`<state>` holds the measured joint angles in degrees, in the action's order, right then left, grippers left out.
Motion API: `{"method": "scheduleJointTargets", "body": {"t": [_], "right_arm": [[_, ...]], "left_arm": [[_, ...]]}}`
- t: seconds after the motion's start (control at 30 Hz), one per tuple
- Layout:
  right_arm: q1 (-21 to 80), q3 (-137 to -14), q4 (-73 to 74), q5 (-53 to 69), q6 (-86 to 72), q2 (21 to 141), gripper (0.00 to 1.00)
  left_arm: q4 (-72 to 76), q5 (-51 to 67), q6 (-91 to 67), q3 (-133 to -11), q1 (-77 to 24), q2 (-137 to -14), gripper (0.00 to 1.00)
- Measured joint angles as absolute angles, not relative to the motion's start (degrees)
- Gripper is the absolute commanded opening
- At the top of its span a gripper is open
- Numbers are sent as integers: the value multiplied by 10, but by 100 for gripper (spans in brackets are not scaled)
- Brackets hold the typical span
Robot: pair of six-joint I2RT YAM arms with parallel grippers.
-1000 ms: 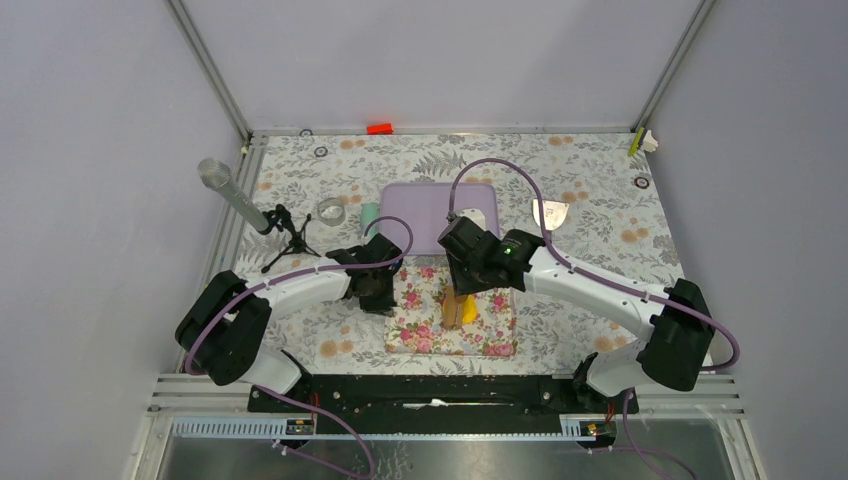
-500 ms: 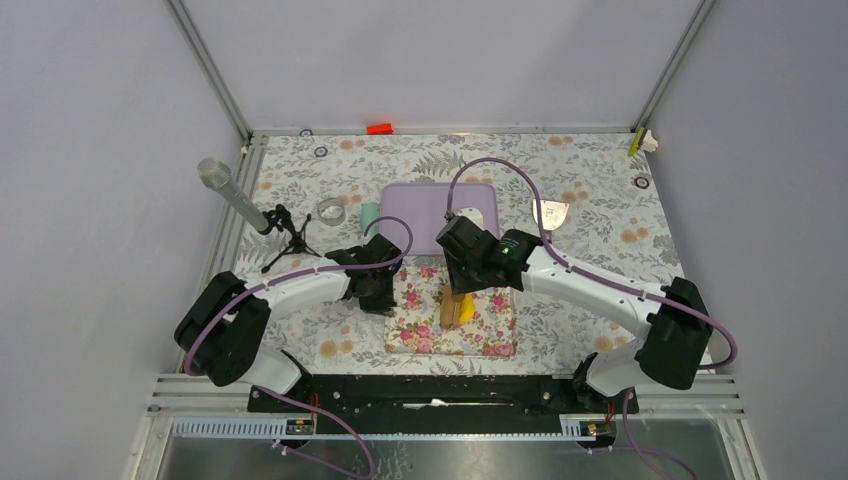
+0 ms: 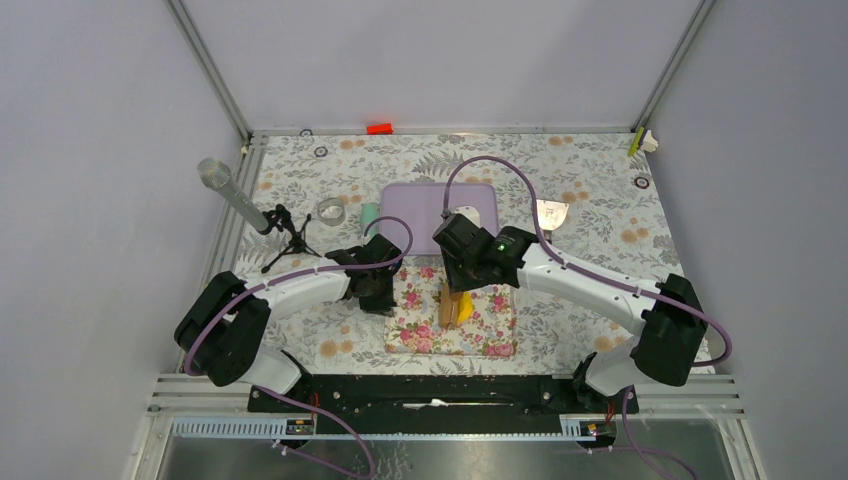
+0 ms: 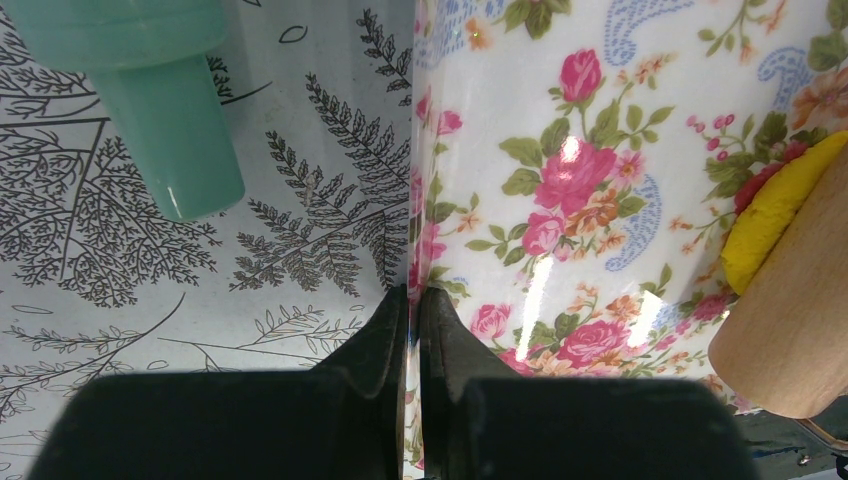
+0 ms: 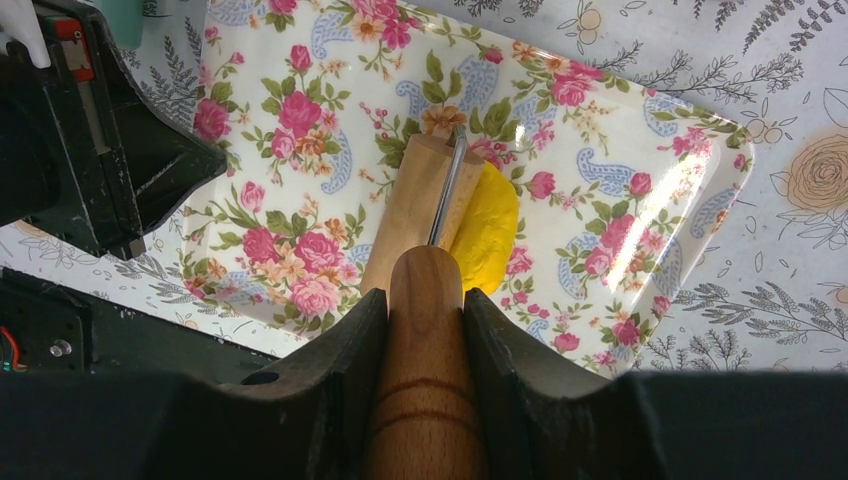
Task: Roll out the dumpling wrappers from the dough
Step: Flatten out the dough on the work surface.
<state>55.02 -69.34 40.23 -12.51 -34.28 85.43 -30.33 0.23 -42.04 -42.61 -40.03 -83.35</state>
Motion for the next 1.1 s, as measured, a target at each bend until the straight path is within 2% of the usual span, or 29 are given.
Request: {"method": "scheduleJointTargets", "body": {"t": [0.67, 0.97, 1.1], "right_arm": [[550, -715, 488, -128, -343, 815, 0], [550, -711, 489, -135, -323, 796, 0], [550, -672, 463, -140, -325, 795, 0]], "left_arm": [[-304, 2, -420, -427, -400, -834, 0], [-305, 2, -418, -427, -400, -834, 0], [-305, 2, -418, -427, -400, -834, 0]]}}
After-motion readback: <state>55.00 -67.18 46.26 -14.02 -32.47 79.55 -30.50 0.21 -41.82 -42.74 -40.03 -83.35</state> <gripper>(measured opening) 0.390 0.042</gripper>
